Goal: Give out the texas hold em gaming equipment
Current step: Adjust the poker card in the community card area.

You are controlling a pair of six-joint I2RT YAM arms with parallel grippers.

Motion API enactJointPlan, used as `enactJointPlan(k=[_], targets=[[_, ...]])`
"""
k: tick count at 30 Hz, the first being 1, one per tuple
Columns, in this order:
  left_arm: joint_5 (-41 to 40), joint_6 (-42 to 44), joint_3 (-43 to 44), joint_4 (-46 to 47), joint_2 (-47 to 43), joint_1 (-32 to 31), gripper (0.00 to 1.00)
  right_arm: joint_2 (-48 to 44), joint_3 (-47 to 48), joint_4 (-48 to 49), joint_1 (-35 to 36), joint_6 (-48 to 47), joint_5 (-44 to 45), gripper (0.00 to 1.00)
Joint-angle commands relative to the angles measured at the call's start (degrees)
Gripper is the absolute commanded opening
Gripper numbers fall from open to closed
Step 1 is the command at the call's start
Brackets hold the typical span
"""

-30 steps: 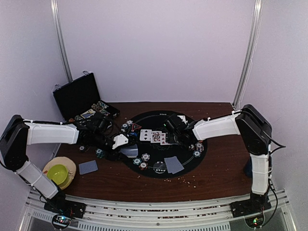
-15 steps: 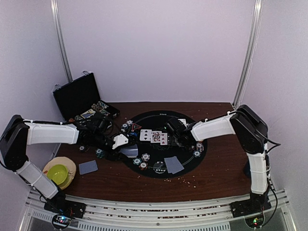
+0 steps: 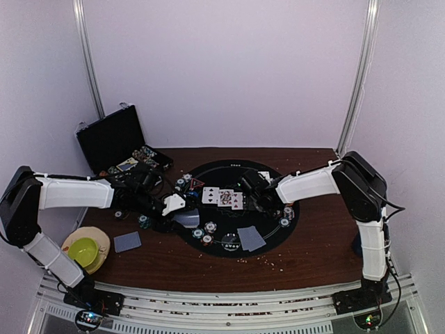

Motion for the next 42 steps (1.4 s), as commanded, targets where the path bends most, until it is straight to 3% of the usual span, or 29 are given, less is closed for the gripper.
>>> enactJointPlan(k=[1,29,42], targets=[[0.7,0.1,0.8,1.8,0.3,-0.1,0.53,-1.8,-0.7,-1.4,-0.4,0.2,2.7,0.98],[0.7,0.1,0.9,1.8,0.4,0.0,0.53,-4.6,-2.5,-1.3,-1.0,-0.4,2.7,0.97],[-1.2,-0.3,1.2,1.3,0.0,0.1,0.53,-13.3,-2.6,-0.2,-0.8,-5.4,-6.0,0.99]])
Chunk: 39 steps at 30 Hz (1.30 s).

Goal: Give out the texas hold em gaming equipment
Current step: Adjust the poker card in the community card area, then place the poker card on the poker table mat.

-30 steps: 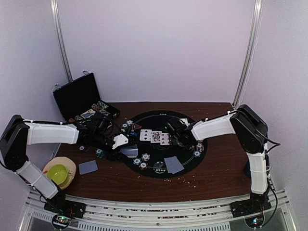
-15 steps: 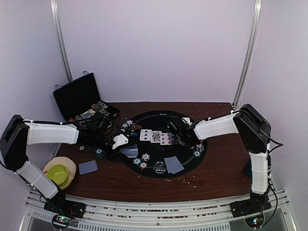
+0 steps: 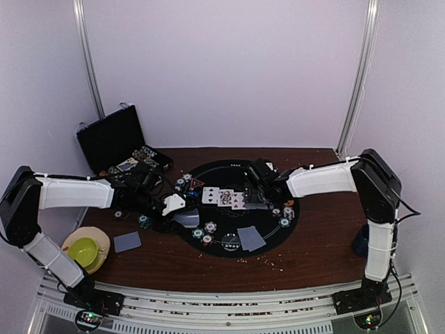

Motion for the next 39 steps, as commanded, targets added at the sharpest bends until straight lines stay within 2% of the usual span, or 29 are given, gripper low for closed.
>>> enactJointPlan(k=[1,9,14,18,24,39], targets=[[-1.0,-0.1,1.2,1.1,0.0,0.1,0.53,-7.4,-1.1,-0.6,0.1,-1.9,-2.0,0.99],[-3.8,0.1,3.4,-0.7,0.4,0.1,0.53,-17.8,-10.6,-1.7,0.1,-2.8,-1.0,0.99],[-5.6,-0.8,9.1,-2.6,2.5,0.1,0.53,-23.8,-17.2,-0.9,0.0,-2.8,0.1,1.00],[-6.8,-0.9,16.0,-5.4,7.1,0.0,0.53,-27.3,-21.8,1.7,-0.2,-2.4,0.7,1.00],[-8.5,-1.0,27.5,-8.3,16.5,0.0,0.53,-29.8,-24.0,2.9,-1.1,-2.0,2.2,1.00],[-9.1,-4.3,60.2,-10.9,40.3,0.1,0.52,-29.6,-27.0,4.9,-2.1,-1.2,3.4,1.00]])
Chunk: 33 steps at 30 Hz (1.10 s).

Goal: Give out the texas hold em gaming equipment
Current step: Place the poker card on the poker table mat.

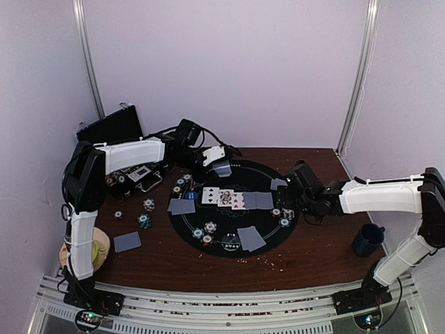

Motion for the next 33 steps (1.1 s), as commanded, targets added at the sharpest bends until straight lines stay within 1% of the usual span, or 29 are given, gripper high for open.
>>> enactJointPlan(k=[1,8,13,17,20,28,33], targets=[[-1.5,-1.2,8.8,0.3,6.1,0.0,0.52,-0.5,-0.9,1.0,-0.4,0.7,2.6,1.00],[-5.8,-0.8,21.8,-0.7,17.0,0.1,0.52,-0.5,-1.4,1.6,-0.8,0.5,3.2,1.00],[-7.9,-1.4,26.4,2.1,21.7,0.4,0.52,-0.5,-1.9,2.2,-0.9,0.8,2.6,1.00],[-7.2,-1.1,30.2,2.5,24.6,0.5,0.53,-0.4,-2.0,2.3,-0.9,0.7,2.4,1.00],[-6.6,-0.1,31.3,2.5,26.1,0.3,0.54,-1.0,-2.3,2.4,-0.9,0.8,2.4,1.00],[-8.1,4.6,32.3,3.1,28.8,0.0,0.54,-2.4,-3.2,3.7,-0.9,0.8,1.2,0.99],[-7.3,6.8,32.9,3.2,29.9,0.0,0.55,-2.2,-3.3,4.1,-0.9,0.9,0.3,0.99]])
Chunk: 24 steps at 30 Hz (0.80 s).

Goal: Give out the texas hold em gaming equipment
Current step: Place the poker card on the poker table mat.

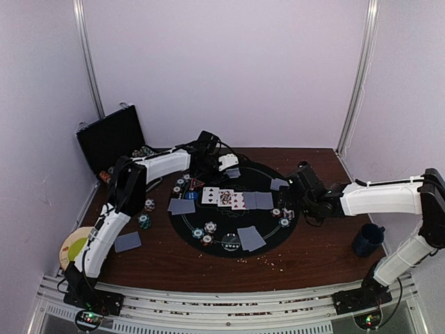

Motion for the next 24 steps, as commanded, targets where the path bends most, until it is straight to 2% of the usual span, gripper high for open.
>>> enactJointPlan(k=[1,14,24], targets=[[0.5,3.1,3.1,2.9,2.1,-0.1,0.55,-1.7,-1.1,1.2,-0.3,0.7,-0.5,0.99],[-0.9,7.1,6.7,3.2,6.6,-0.5,0.66,-1.8,-1.4,2.0,-0.3,0.5,-1.2,0.99],[-1.7,7.2,6.8,3.5,7.0,-0.6,0.80,-1.6,-1.4,2.4,-0.3,0.5,-1.9,0.99]])
